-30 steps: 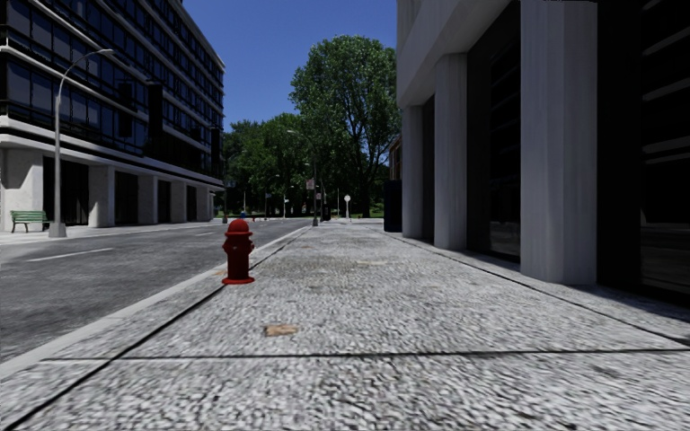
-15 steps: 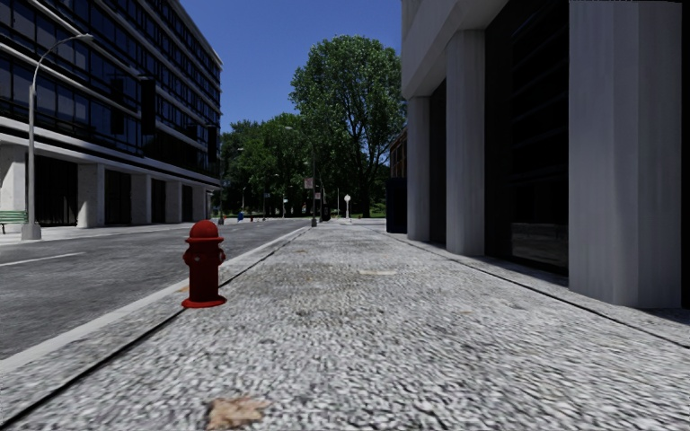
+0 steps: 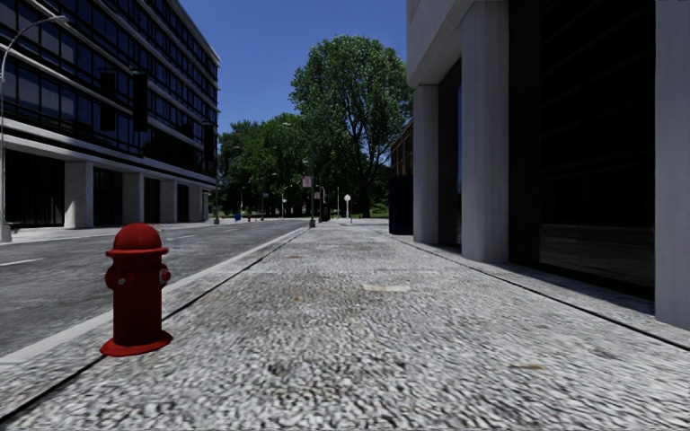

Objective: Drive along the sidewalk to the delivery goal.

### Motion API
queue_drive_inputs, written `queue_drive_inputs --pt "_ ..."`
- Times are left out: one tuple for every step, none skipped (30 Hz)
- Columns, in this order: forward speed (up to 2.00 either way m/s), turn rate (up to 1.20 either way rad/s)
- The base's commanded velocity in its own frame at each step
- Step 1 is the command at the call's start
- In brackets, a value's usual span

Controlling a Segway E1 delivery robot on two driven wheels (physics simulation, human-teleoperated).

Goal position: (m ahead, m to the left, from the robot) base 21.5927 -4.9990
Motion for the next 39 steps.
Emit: queue_drive_inputs --pt "2.00 0.00" --pt "2.00 0.00" --pt "2.00 0.00" --pt "2.00 0.00" --pt "2.00 0.00" --pt "2.00 0.00" --pt "2.00 0.00" --pt "2.00 0.00" --pt "2.00 0.00" --pt "2.00 0.00" --pt "2.00 0.00" --pt "2.00 0.00" --pt "2.00 0.00" --pt "2.00 0.00" --pt "2.00 0.00" --pt "2.00 0.00" --pt "2.00 0.00" --pt "2.00 0.00" --pt "2.00 0.00" --pt "2.00 0.00" --pt "2.00 0.00" --pt "2.00 0.00" --pt "2.00 0.00" --pt "2.00 0.00" --pt "2.00 0.00" --pt "2.00 0.00" --pt "2.00 0.00" --pt "2.00 0.00" --pt "2.00 0.00" --pt "2.00 0.00" --pt "2.00 0.00" --pt "2.00 0.00" --pt "2.00 0.00" --pt "2.00 0.00" --pt "2.00 0.00" --pt "2.00 0.00" --pt "2.00 0.00" --pt "2.00 0.00" --pt "2.00 0.00"
